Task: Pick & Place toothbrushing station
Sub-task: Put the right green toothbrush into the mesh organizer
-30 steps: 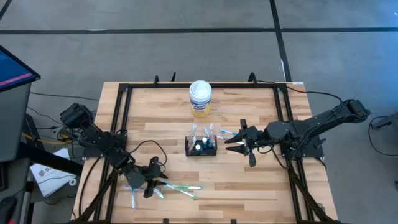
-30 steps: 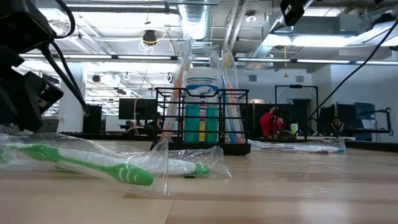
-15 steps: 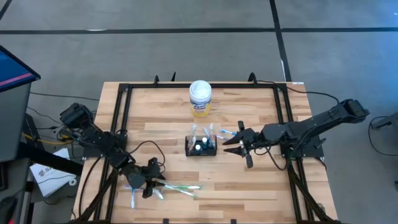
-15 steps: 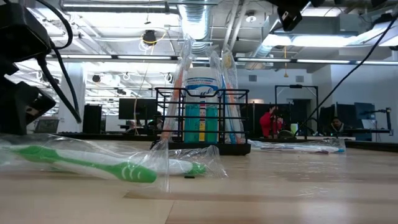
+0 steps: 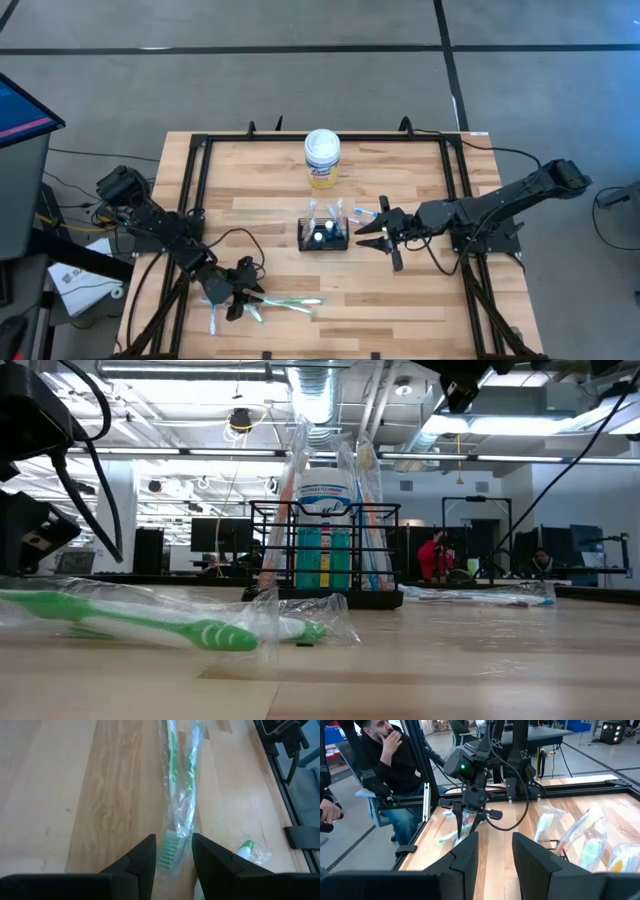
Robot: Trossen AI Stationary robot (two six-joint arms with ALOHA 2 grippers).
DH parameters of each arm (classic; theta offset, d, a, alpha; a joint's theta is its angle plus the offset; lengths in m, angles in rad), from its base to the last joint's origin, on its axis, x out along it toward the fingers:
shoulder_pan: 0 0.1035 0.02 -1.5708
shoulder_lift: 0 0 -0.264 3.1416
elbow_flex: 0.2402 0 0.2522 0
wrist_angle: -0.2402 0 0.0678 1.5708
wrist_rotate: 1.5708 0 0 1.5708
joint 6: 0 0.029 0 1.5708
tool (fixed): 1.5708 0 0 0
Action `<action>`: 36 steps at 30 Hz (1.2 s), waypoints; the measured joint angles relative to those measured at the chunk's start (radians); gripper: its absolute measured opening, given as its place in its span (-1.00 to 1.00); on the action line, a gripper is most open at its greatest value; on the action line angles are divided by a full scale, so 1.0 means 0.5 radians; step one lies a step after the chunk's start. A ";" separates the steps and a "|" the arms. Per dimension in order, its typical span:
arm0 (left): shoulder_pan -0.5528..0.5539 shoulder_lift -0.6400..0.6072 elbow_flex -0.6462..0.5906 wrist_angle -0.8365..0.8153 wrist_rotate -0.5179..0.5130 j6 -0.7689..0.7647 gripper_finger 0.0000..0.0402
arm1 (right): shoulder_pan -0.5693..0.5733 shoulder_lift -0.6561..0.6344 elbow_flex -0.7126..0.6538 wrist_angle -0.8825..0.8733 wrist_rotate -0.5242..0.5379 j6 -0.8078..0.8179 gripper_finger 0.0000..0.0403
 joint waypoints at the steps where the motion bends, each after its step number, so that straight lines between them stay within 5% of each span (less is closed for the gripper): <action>1: -0.001 0.000 0.000 -0.002 0.019 0.001 -0.40 | 0.000 0.000 0.000 0.002 0.001 0.000 -0.45; 13: -0.002 0.000 0.000 -0.095 0.105 0.000 -0.51 | 0.000 0.000 0.000 -0.001 0.001 -0.001 -0.45; 22: -0.002 0.000 0.000 -0.096 0.127 0.000 -0.94 | -0.001 0.000 0.001 -0.002 0.001 -0.001 -0.45; 29: 0.030 -0.055 0.000 -0.084 0.140 -0.169 -0.93 | 0.000 0.000 0.001 -0.004 0.001 -0.002 -0.45; 36: 0.123 -0.364 0.000 -0.073 0.073 -0.353 -0.92 | 0.001 0.000 0.002 -0.005 0.000 -0.001 -0.45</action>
